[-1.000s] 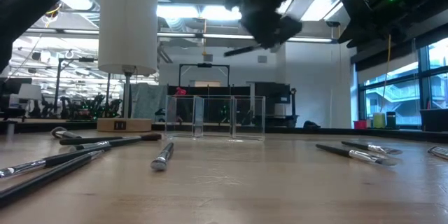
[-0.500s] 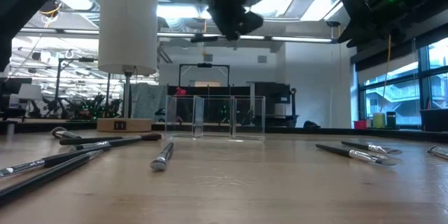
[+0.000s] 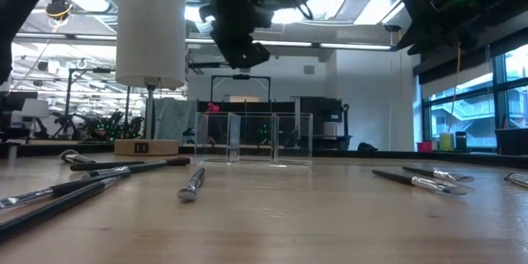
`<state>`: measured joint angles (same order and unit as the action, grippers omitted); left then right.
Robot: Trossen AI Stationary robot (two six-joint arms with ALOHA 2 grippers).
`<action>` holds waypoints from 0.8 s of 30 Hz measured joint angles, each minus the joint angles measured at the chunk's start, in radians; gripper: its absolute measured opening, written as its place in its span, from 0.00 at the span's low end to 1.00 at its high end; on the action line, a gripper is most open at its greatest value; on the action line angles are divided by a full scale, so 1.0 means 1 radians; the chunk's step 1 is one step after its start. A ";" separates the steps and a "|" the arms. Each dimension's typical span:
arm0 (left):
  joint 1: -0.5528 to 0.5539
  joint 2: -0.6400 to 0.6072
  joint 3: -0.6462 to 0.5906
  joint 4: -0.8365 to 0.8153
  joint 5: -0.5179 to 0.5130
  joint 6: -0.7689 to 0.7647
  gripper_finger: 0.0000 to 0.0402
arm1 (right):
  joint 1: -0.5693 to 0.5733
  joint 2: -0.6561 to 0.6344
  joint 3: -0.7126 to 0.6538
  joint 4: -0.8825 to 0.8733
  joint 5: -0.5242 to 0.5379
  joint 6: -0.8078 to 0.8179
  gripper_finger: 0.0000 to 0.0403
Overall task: Put items in baskets/containers
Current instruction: Put the black powder brush into the transparent organizer
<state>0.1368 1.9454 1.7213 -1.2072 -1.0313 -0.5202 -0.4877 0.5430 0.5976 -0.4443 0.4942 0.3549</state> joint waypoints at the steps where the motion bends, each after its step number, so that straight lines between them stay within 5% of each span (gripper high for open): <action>1: 0.012 -0.023 -0.012 0.036 0.017 0.021 0.15 | 0.000 0.000 0.000 0.000 0.000 0.000 0.43; 6: 0.048 -0.138 -0.101 0.276 0.138 0.106 0.15 | 0.000 0.013 0.000 -0.001 0.000 0.000 0.43; 15: 0.031 -0.249 -0.487 1.040 0.527 0.322 0.15 | 0.000 0.039 0.000 -0.001 0.001 -0.012 0.43; 24: -0.010 -0.282 -0.686 1.447 0.590 0.330 0.15 | 0.000 0.049 0.000 0.009 0.001 0.000 0.43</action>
<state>0.1264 1.6630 1.0357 0.2399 -0.4411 -0.1900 -0.4877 0.5924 0.5976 -0.4353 0.4951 0.3548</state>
